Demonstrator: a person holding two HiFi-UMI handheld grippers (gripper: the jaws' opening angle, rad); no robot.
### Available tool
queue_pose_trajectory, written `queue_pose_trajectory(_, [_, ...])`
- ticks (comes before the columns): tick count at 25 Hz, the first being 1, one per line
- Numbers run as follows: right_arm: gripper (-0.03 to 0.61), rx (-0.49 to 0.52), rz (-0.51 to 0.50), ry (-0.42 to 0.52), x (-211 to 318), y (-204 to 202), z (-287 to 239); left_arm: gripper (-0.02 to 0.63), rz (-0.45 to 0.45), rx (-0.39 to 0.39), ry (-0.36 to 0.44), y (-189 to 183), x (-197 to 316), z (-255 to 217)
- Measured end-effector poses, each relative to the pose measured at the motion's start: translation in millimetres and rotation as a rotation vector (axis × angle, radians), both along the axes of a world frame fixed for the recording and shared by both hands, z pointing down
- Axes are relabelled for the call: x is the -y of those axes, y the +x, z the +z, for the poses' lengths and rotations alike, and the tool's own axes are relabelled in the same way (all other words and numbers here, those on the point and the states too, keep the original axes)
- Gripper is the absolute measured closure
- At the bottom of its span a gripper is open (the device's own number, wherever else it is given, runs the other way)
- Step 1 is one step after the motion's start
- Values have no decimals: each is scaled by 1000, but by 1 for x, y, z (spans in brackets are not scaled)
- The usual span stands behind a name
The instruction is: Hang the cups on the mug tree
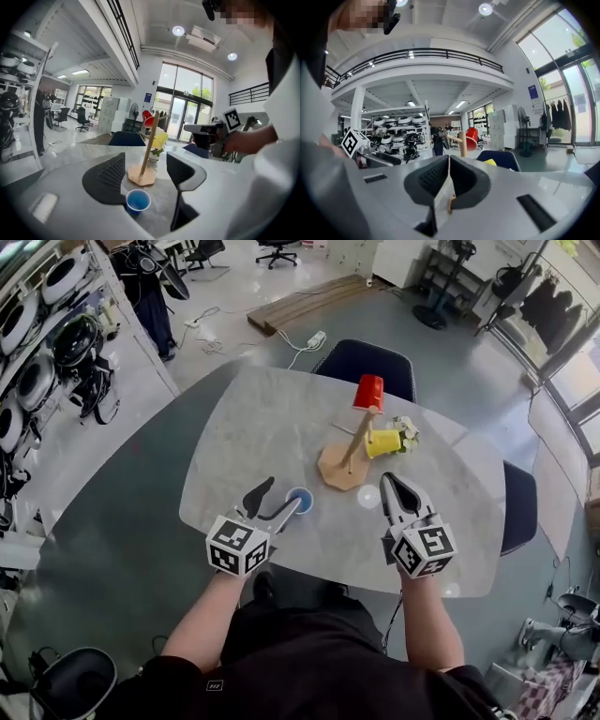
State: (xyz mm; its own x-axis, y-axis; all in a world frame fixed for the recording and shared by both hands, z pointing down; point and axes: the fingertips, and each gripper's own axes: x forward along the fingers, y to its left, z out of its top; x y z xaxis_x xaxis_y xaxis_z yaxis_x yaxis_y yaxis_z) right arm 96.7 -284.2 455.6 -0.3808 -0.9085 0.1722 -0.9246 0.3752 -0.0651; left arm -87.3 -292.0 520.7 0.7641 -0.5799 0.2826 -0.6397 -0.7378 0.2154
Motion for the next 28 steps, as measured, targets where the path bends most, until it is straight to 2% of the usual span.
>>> queue_pose_trajectory(5, [557, 34, 136, 17, -6, -44, -5, 327, 241, 27, 20, -14, -17, 19])
queue_pose_trajectory(8, [557, 31, 168, -2, -20, -64, 0, 314, 313, 40, 10, -19, -22, 38])
queue_pose_trajectory(12, [557, 22, 193, -40, -31, -68, 19, 294, 365, 49, -25, -13, -19, 68])
queue_pose_trajectory(18, [557, 58, 238, -58, -39, -46, 63, 227, 455, 102, -18, 18, -27, 118])
queue_pose_trajectory(28, [557, 73, 297, -134, -50, -24, 125, 219, 431, 80, -47, 42, -11, 173])
